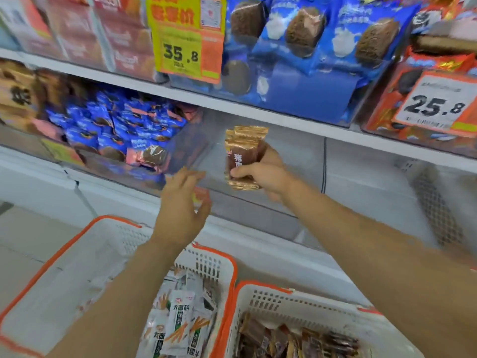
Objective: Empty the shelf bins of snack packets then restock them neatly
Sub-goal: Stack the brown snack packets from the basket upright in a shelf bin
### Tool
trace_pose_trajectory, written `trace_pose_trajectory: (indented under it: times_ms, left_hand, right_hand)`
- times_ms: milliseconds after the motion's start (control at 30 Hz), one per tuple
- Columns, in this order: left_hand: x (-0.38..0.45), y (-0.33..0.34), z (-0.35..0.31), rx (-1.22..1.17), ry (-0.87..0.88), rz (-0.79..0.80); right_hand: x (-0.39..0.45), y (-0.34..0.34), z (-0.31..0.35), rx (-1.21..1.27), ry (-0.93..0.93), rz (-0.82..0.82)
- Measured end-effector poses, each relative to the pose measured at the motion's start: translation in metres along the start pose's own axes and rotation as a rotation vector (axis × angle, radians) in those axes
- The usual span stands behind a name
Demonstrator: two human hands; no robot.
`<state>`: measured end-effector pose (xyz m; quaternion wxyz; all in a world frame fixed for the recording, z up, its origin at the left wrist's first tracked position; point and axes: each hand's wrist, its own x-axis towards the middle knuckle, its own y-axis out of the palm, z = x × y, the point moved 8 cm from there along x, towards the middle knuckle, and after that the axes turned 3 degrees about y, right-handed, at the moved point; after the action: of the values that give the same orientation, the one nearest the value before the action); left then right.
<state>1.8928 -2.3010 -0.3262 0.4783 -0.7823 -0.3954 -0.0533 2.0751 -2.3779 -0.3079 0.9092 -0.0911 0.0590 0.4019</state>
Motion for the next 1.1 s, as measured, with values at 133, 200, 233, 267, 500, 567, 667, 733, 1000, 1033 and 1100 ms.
trace_pose_trajectory:
  times_ms: [133,200,233,267,500,567,667,733,1000,1033,1100]
  left_hand:
    - [-0.004,0.022,0.015,-0.052,0.079,-0.005]
    - [-0.005,0.025,0.017,-0.114,0.099,-0.069]
    - [-0.006,0.026,0.018,-0.131,0.109,-0.102]
    - [-0.007,0.026,0.019,-0.142,0.124,-0.137]
    - [0.001,0.021,0.028,-0.088,0.263,-0.281]
    - [0.007,0.021,0.031,-0.136,0.288,-0.267]
    - [0.015,0.021,0.038,-0.125,0.323,-0.227]
    - [0.020,0.017,0.046,-0.068,0.338,-0.211]
    - [0.023,0.017,0.064,-0.009,0.365,-0.192]
    - [0.023,0.017,0.064,-0.010,0.362,-0.197]
    - [0.023,0.018,0.064,-0.019,0.360,-0.207]
  right_hand:
    - [0.067,0.026,-0.008,-0.107,0.003,-0.066]
    - [0.098,0.035,-0.009,-0.100,-0.001,-0.116]
    - [0.112,0.039,-0.010,-0.084,-0.013,-0.136]
    - [0.129,0.042,-0.014,-0.069,-0.020,-0.155]
    - [0.176,0.039,-0.037,-0.433,0.030,-0.456]
    - [0.181,0.039,-0.044,-0.387,0.030,-0.420]
    - [0.182,0.054,-0.051,-0.463,0.028,-0.338]
    - [0.188,0.057,-0.053,-0.489,-0.012,-0.348]
    - [0.194,0.062,-0.047,-0.748,-0.049,-0.294]
    - [0.196,0.062,-0.047,-0.763,-0.034,-0.273]
    - [0.200,0.059,-0.045,-0.783,-0.060,-0.265]
